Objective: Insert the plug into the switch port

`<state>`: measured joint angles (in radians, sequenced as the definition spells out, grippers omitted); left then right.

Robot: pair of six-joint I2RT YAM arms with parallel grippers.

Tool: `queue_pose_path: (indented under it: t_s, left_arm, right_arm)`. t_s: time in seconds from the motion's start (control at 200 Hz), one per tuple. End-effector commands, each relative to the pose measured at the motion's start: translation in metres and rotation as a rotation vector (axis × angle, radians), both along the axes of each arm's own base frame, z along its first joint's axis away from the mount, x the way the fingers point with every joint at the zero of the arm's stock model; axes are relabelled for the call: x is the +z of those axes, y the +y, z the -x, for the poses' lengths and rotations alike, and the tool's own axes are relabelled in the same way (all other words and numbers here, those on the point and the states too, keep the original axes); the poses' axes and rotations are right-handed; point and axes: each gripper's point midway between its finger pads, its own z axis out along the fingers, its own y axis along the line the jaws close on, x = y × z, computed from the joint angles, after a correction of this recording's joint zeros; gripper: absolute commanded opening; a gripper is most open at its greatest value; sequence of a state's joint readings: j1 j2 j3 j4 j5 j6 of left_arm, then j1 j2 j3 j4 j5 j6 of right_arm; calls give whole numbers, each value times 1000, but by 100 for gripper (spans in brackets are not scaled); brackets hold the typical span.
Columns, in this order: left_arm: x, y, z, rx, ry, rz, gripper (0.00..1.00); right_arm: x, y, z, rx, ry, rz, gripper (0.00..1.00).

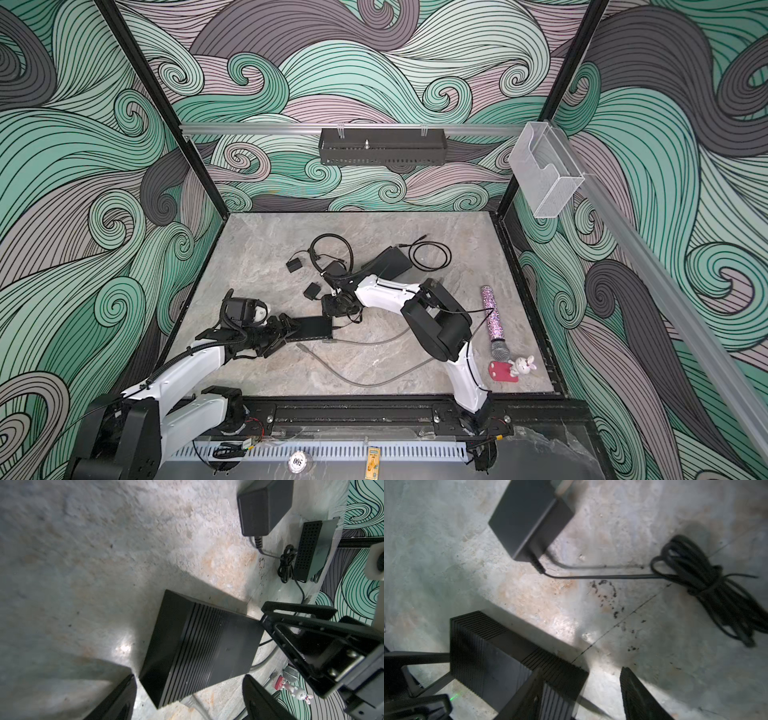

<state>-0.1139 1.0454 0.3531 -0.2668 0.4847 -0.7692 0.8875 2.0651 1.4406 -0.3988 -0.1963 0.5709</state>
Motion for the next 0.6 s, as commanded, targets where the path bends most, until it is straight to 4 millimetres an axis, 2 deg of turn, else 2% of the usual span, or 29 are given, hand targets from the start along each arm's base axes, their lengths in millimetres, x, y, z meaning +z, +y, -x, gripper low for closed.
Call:
queue_pose_path:
  t_s: [0.0, 0.395, 0.59]
  left_arm:
    - [9, -4, -5, -25, -32, 8, 82]
    - [9, -4, -4, -31, -33, 4, 82]
    - [9, -3, -7, -31, -38, -10, 82]
  right_arm:
    - [13, 12, 9, -5, 32, -64, 60]
    - [18, 3, 13, -70, 58, -64, 61]
    - [26, 14, 18, -86, 98, -142, 62]
